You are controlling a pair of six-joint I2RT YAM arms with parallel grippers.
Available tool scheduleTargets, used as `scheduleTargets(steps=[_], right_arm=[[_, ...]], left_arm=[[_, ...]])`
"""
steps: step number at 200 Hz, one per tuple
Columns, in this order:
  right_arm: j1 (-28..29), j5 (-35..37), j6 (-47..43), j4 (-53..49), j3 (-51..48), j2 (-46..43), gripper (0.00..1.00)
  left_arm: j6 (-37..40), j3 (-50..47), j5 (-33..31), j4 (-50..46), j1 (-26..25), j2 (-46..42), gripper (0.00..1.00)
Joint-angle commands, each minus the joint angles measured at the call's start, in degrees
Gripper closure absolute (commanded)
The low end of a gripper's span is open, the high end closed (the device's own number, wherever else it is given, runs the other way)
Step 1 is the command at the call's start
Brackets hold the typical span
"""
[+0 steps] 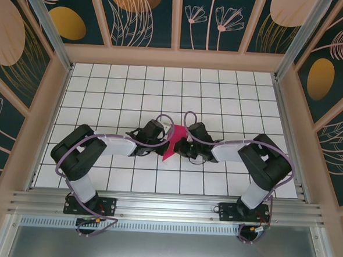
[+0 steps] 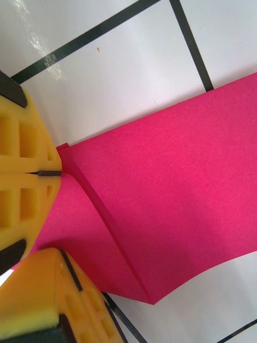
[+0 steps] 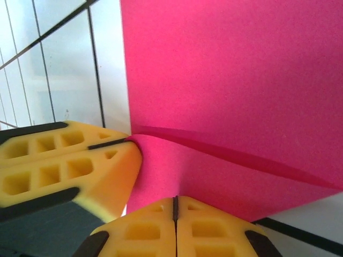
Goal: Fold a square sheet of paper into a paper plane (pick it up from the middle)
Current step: Third fold the triangle at the center of the table.
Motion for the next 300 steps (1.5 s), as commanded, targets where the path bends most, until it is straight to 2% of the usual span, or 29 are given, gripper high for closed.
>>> scheduleTargets(steps=[1,76,148,200,228,251,272,300], right_arm=[[-1.1,0.6,-2.6,-2.3,2.1,-3.5,0.91],[-6.4,-2.6,-0.9,4.9,-4.7,1.9,0.91],[-9.1,-5.0,-3.0,3.5,-2.6,-4.6,0.90],[-10.9,-7.0,-1.9,8.0,-5.9,1.5,0.90],[-11.5,-3.1,-3.6,3.6,-5.6,2.7,0.91],[-11.4,-2.9,-5.8,0.8,-3.6,0.7,0.91],[-11.5,-3.2,-8.6,-2.9,-0.2,-0.6,0.90],[-11.5,-4.2,-10.7,-5.8,2.3,-3.0,0.89]], left_arm=[[-0.2,-0.3,1.5,-4.5,-0.6,2.3,1.00],[-0.2,-0.2,1.7,-4.8,-0.6,2.4,1.00],[-0.2,-0.3,1.8,-5.2,-0.6,2.1,1.00],[-0.2,0.1,1.9,-5.2,-0.6,2.1,1.00],[-0.3,0.1,1.7,-5.3,-0.6,2.2,1.00],[-0.7,0.4,2.5,-5.8,-0.6,1.6,1.00],[-1.9,1.5,2.3,-6.9,-0.6,-0.9,0.93],[-4.0,3.6,-2.0,-9.4,-0.6,-7.8,0.71]])
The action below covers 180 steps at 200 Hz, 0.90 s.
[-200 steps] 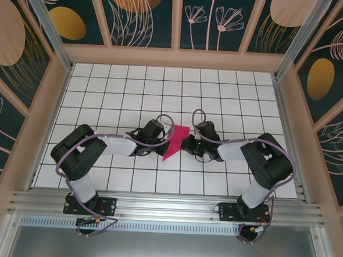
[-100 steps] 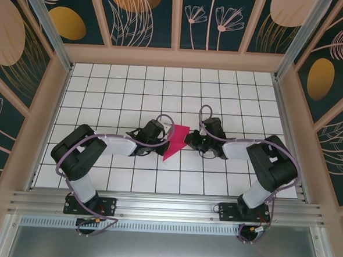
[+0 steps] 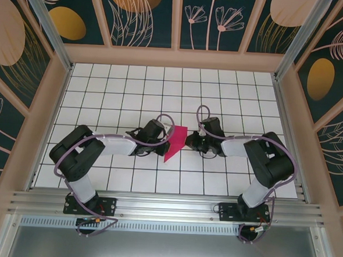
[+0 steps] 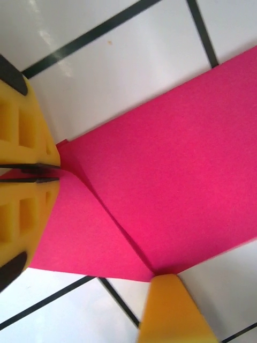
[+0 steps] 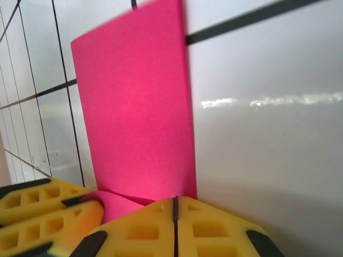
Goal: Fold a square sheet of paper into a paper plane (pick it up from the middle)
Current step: Third fold the triangle at the center of the table.
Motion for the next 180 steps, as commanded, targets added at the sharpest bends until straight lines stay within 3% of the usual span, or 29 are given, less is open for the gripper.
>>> scheduleTargets(steps=[1,11,41,64,107,137,180], right_arm=[[-0.2,0.4,-3.8,-4.9,2.8,-3.4,0.89],[-0.2,-0.1,-4.0,-5.1,3.1,-4.4,0.88],[0.5,-3.5,-4.1,-3.8,4.6,-4.7,0.85],[2.6,-4.1,-4.4,-3.7,6.7,-2.3,0.85],[4.9,-4.3,-3.5,-2.4,7.4,-0.3,0.85],[6.9,-4.8,-2.7,-1.7,6.5,0.4,0.87],[7.7,-4.7,-2.1,-0.3,6.8,2.8,0.88]], left_arm=[[-2.5,2.6,-2.4,-5.0,-0.4,-6.2,0.70],[-3.1,3.3,-3.6,-6.2,-0.4,-8.3,0.63],[-6.0,2.9,-7.5,-7.5,-0.4,-13.0,0.59],[-9.5,1.5,-5.9,-7.3,-0.4,-15.2,0.67],[-18.4,-5.5,9.3,5.6,-0.4,-19.0,0.83],[-21.6,-8.0,9.9,8.1,-0.5,-17.0,0.89],[-23.8,-8.1,5.7,8.1,-0.4,-15.3,0.94]])
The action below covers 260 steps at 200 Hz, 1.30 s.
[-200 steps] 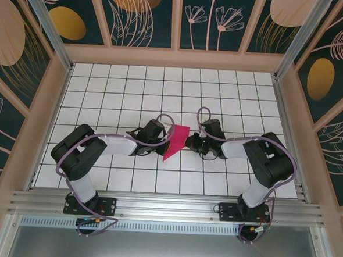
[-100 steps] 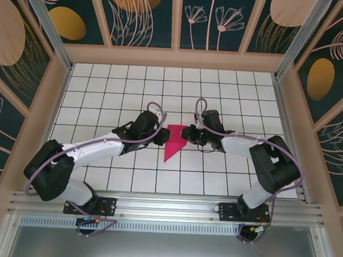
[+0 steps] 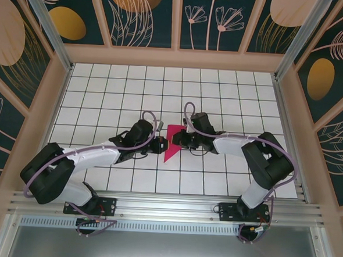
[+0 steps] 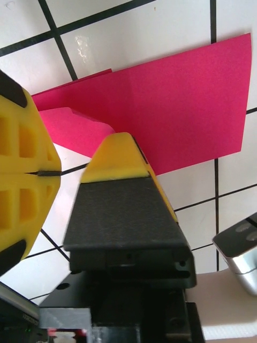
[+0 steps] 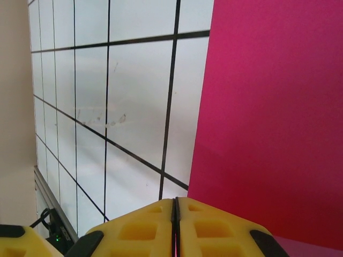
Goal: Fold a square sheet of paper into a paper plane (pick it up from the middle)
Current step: Third fold the triangle at the center of the table.
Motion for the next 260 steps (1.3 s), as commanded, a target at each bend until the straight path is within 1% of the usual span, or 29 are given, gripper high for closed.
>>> scheduleTargets(steps=[1,44,84,126,156,165,192,201,225,240,260], right_arm=[[0.3,-0.7,0.8,2.4,0.1,2.0,0.88],[-0.1,1.8,0.3,1.7,1.7,5.4,0.89],[-0.6,2.2,0.5,2.3,0.0,7.5,0.89],[-1.0,2.6,0.2,2.0,-0.8,7.2,0.89],[-1.1,2.6,0.1,2.0,-1.0,7.5,0.89],[-1.1,2.6,0.3,2.2,-1.1,7.5,0.89],[-1.8,2.3,1.0,3.4,-2.1,7.0,0.89],[-2.3,1.4,1.5,4.3,-2.3,7.0,0.89],[-2.5,0.9,1.1,3.9,-1.7,7.2,0.89],[-2.4,0.5,1.2,4.3,-1.8,7.3,0.89],[-2.5,0.2,1.3,4.5,-1.8,7.2,0.89]], left_arm=[[-2.7,-0.1,-1.2,2.8,-0.2,1.0,0.94],[-2.8,1.0,3.2,4.5,-0.3,4.9,0.93],[-3.1,2.2,6.1,6.7,-0.3,8.8,0.91],[-2.8,5.2,10.1,5.8,-0.4,14.7,0.90],[-1.0,7.0,10.7,2.2,-0.8,16.3,0.89],[-0.5,7.2,11.0,1.2,-0.7,18.3,0.89],[-0.1,5.3,10.4,1.9,-0.9,17.1,0.89],[-0.6,4.1,8.5,2.5,-0.9,13.6,0.90],[-1.9,0.8,6.8,6.8,-0.9,8.3,0.92],[-1.6,0.9,8.3,7.6,-0.8,7.7,0.92],[-0.9,2.1,10.3,6.5,-0.8,9.8,0.94]])
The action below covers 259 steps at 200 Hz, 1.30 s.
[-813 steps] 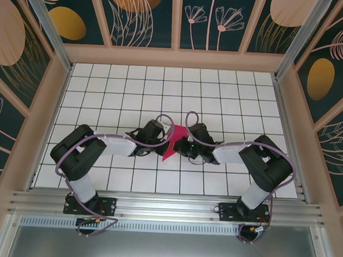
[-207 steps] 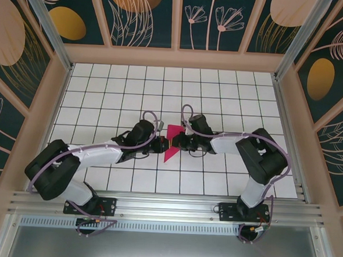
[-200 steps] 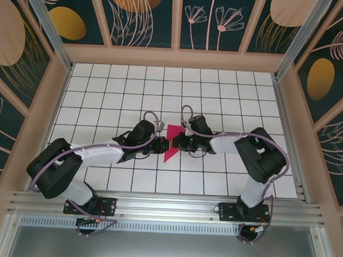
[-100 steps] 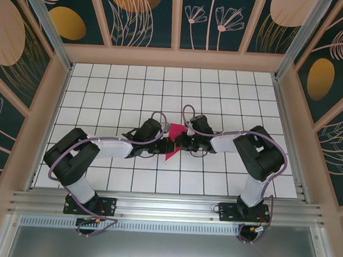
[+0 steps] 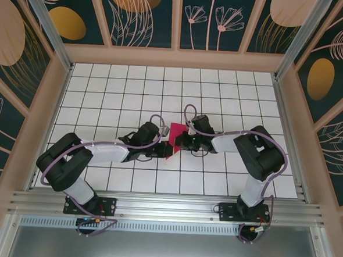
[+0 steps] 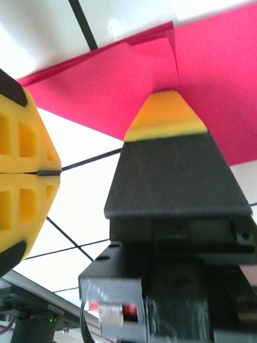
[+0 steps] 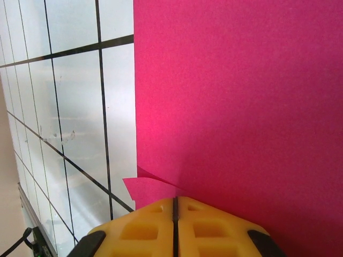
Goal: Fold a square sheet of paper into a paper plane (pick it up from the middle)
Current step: Third fold the triangle at the center of the table.
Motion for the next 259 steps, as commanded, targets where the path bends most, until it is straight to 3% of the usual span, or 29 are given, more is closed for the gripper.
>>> scheduleTargets(steps=[1,38,101,198,259], right_arm=[[-0.2,-0.3,0.0,0.9,-1.0,1.1,0.89],[-0.2,-0.3,-0.2,0.5,-0.6,0.8,0.88],[-0.2,-1.2,-0.9,-0.4,-0.1,-3.2,0.81],[0.9,-5.1,-2.8,-1.5,1.4,-2.5,0.81],[1.7,-0.6,-4.6,-7.5,5.1,2.5,0.85]], left_arm=[[0.8,1.1,2.1,1.8,-0.1,0.7,0.94],[3.1,3.4,3.0,-1.4,-0.2,5.2,0.94],[4.5,4.9,-8.2,-7.1,-0.2,6.7,0.97],[6.1,4.3,-10.5,-7.1,-0.2,9.6,0.99],[6.3,3.7,-9.9,-7.4,-0.2,8.9,0.99]])
